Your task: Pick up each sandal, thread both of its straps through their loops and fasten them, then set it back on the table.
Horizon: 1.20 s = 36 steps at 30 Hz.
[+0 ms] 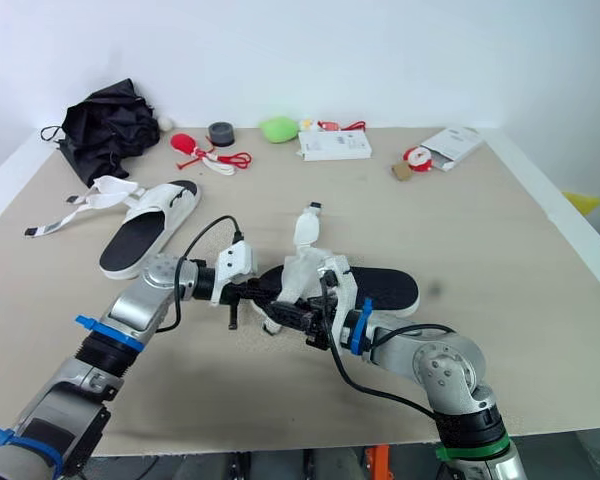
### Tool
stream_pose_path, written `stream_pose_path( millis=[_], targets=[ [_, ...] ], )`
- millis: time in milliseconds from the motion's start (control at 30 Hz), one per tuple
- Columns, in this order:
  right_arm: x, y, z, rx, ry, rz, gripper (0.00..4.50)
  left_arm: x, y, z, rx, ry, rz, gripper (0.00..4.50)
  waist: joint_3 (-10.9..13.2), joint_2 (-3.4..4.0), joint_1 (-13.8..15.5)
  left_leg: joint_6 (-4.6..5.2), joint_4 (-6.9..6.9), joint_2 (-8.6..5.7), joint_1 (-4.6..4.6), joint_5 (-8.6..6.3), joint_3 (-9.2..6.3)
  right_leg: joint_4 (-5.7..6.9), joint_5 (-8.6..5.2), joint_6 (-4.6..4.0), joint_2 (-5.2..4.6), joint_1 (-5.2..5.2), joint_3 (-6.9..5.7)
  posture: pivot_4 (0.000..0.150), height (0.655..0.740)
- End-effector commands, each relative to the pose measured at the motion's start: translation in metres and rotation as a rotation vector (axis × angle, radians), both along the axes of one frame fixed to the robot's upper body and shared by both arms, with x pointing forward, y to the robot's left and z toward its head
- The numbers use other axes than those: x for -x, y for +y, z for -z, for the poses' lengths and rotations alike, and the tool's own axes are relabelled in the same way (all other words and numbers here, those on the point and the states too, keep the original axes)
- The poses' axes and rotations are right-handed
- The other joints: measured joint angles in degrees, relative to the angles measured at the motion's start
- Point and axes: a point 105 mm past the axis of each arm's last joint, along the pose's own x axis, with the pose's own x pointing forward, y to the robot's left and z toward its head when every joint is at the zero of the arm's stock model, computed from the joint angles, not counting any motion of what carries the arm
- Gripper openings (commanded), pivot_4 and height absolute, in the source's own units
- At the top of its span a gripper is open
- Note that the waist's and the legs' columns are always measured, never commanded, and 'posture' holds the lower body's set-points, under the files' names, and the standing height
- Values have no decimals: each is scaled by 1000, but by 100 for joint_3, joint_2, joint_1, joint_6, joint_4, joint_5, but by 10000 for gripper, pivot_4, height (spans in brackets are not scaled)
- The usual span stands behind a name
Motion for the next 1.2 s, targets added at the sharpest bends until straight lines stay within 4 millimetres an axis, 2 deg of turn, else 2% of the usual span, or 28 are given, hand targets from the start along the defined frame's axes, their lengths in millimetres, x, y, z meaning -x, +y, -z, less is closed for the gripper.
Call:
stream_pose_path(
  millis=[33,433,567,700,800,900,1033,1200],
  targets=[
    [0,-1,-10,-33,-35,1,467,6,7,29,-87,82,-17,0,0,0,0,0,0,-1,-1,-3,0,0,0,5,-1,0,0,1500,7400],
    [11,-12,-14,-10,-16,-81,467,4,7,29,-87,81,-18,0,0,0,0,4,1,-6,-2,-9,-2,-2,-5,6,-5,0,-1,1500,7400],
    [14,-30,-48,17,-91,-172,467,5,6,30,-88,83,-9,0,3,5,0,5,2,-14,-4,-9,1,-3,-14,-9,-14,-1,0,1500,7400],
    [12,-41,-63,92,-118,-229,467,4,5,31,-88,82,-6,0,3,4,3,5,1,-15,-3,-9,-5,-11,-16,-12,-15,3,-6,1500,7400],
    [2,-50,-69,153,-107,-236,467,4,4,31,-87,81,-3,0,2,8,6,6,-4,-15,-7,-10,-11,-19,-17,-15,-15,6,-14,1500,7400],
    [-16,-59,-70,247,-62,-225,467,5,3,31,-86,83,1,0,1,9,5,8,-1,-21,-14,-9,-7,-23,-12,-8,-20,1,-10,1500,7400],
    [-37,-63,-78,281,-30,-229,467,6,3,33,-88,85,3,0,0,15,6,15,3,-23,-22,-13,-9,-35,-9,-4,-23,1,-13,1500,7400],
    [-64,-65,-77,366,-20,-226,467,8,2,35,-82,92,-1,0,-4,20,15,33,5,-29,-38,-23,-4,-39,9,20,-26,-13,-4,1500,7400]
  ],
)
